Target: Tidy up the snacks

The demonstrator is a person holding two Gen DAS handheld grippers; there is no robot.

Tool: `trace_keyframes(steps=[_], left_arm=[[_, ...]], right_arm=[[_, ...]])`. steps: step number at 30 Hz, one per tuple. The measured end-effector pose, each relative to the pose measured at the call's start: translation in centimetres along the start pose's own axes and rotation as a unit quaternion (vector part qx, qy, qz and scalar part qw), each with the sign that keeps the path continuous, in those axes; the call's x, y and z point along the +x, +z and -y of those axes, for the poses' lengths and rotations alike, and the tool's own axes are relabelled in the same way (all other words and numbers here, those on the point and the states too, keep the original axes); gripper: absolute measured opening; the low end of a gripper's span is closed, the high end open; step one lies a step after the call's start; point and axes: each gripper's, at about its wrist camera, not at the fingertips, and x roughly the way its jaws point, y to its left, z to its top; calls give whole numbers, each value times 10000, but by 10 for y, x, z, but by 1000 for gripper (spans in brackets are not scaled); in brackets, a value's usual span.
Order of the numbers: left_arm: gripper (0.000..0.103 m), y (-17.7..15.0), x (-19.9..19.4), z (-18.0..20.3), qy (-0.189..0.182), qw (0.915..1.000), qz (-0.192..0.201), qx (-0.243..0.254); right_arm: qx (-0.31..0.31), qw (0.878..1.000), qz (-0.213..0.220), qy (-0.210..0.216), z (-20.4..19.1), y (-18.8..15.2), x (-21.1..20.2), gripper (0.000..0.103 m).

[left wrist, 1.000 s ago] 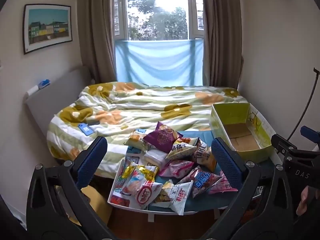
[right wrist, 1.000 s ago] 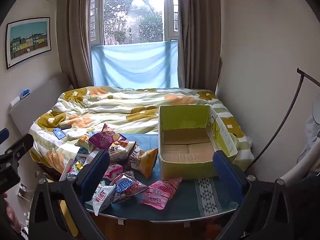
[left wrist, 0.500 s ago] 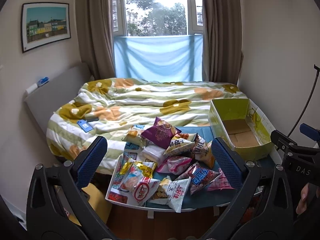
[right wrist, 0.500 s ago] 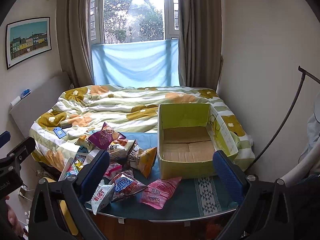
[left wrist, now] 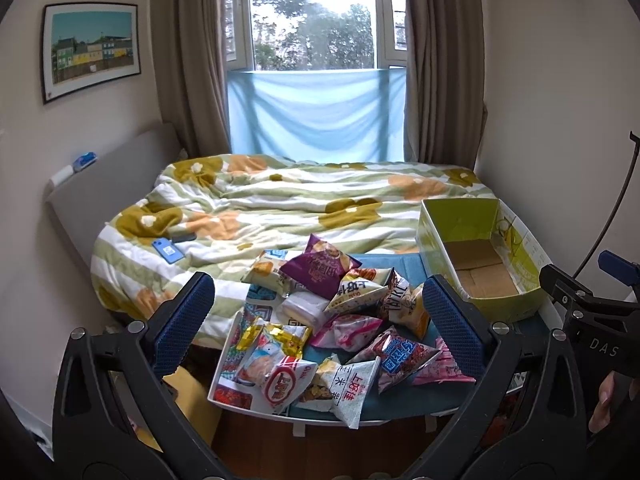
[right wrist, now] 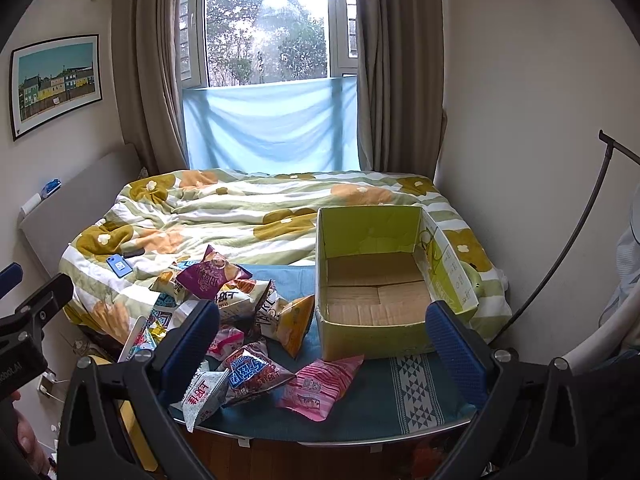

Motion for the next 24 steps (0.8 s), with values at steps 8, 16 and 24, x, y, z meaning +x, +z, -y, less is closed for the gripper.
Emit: trace_keyframes(steps=[8,16,24], left_arm=[[103,1,5,2,-26,10000,-45,-2],[103,0,7,-3,-46,10000,-77,-32],[103,0,6,-6,-46,9999,-78,-45]], right_arm=[[11,10000,-10,5,0,0,1,102],[13,10000,-27,11,-1,-1,3,102],[17,10000,-29,19,-1,0,3,102]])
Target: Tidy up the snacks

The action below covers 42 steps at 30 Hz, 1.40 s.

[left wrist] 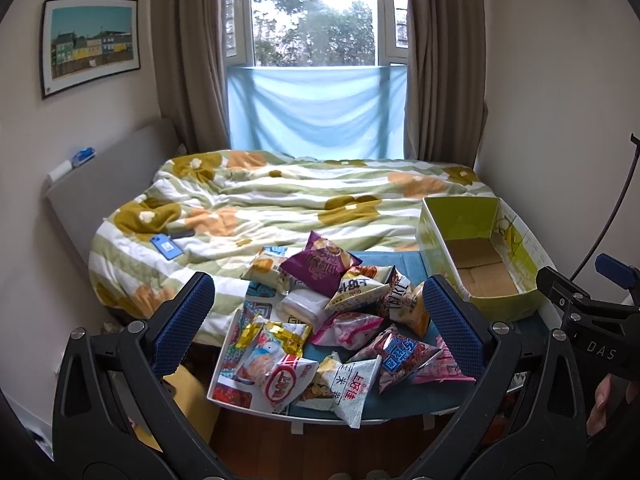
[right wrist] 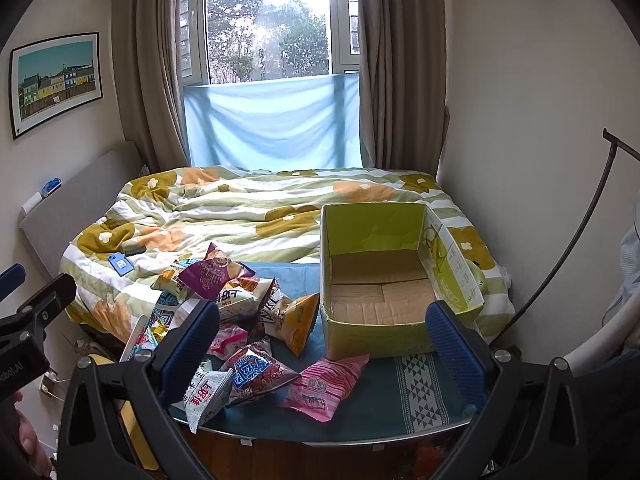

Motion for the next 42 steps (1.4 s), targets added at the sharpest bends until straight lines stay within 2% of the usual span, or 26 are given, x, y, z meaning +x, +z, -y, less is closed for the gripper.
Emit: trace_keyframes(steps=[31,38,42], left_arm=[[103,-1,3,-3,-55,10000,-35,-66],[103,-8,14,-11,-197,9989,-414,63],[103,-27,35,-16,-473,9957,-784,114]], right_arm=[[1,10000,-12,-10,2,2,1,102],[174,9997,-174,-25,4,-2,11,102],[296,9987,-406,-90,6,-12,20,102]])
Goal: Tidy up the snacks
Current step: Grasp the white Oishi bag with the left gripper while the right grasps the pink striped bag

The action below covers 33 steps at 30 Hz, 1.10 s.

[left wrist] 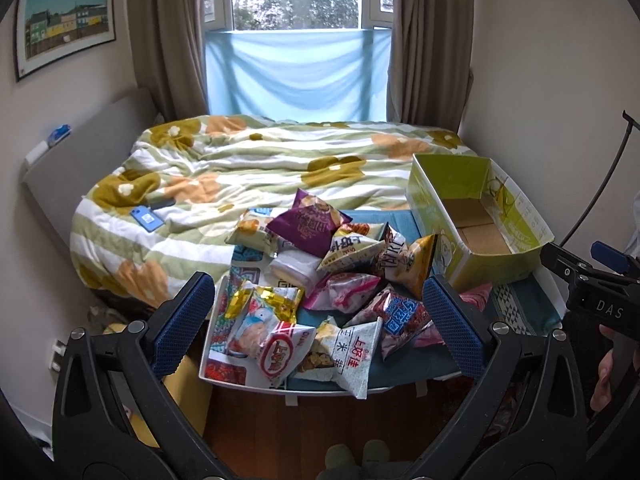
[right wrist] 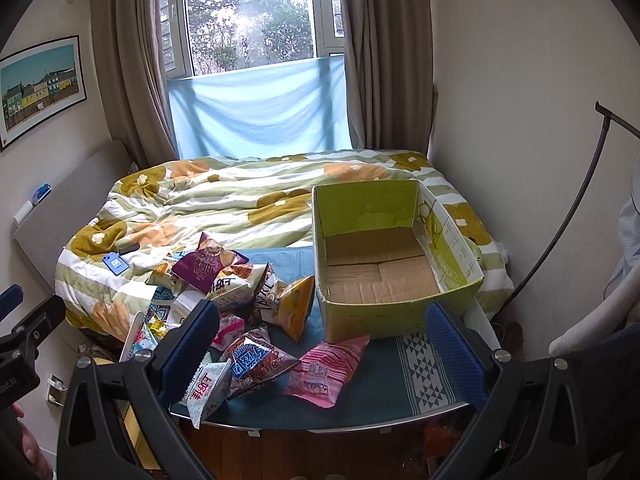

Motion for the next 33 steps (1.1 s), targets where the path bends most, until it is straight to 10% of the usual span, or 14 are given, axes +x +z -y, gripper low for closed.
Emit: trace_keyframes(steps=[10,21,33], left_arm=[[103,-59,67,30,-209,9969,-700,299],[102,-118,153,61,507,9851,-1330,960],[81,-138,210,59,715,9737,-1829,1157]], right_arm=[[298,9955,-887,140,23,-43,52,102],[54,9862,-1583,482,43,-66,133,102],[-298,9750,-2055,793,35,-85,191,102]])
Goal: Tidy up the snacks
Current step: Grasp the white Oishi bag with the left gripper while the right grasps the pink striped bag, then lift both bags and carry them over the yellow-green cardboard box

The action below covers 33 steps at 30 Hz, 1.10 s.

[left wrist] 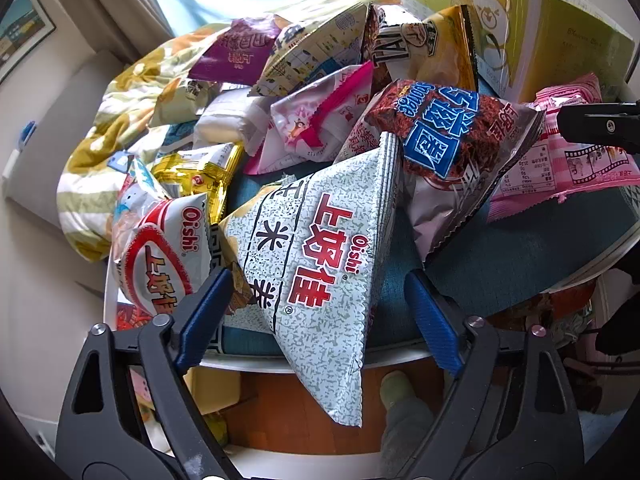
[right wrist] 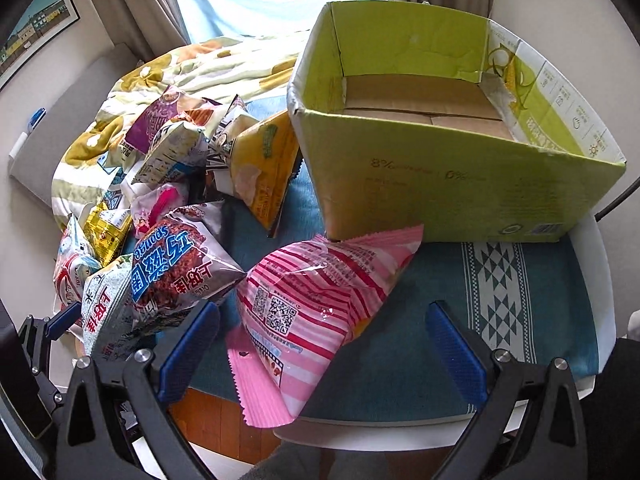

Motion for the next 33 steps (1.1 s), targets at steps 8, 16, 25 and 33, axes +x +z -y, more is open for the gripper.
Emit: trace_keyframes(steps=[8,16,25,33], left_arm=[[46,4,15,-4,-43,9997,-180,167],[35,12,18,-18,-249,9995,-174,23],[30,14,10,-27,-393,9991,18,-141],[29,12,-9,-26,-459,9986,242,-124]], right_arm=[[-29,9999,-107,34,1,4,23,102],[-98,9999,-97,-20,2,8,31,102],[8,9998,-88,184,-1,5,31,78],[26,9999,83,107,-3,-4,16,64]])
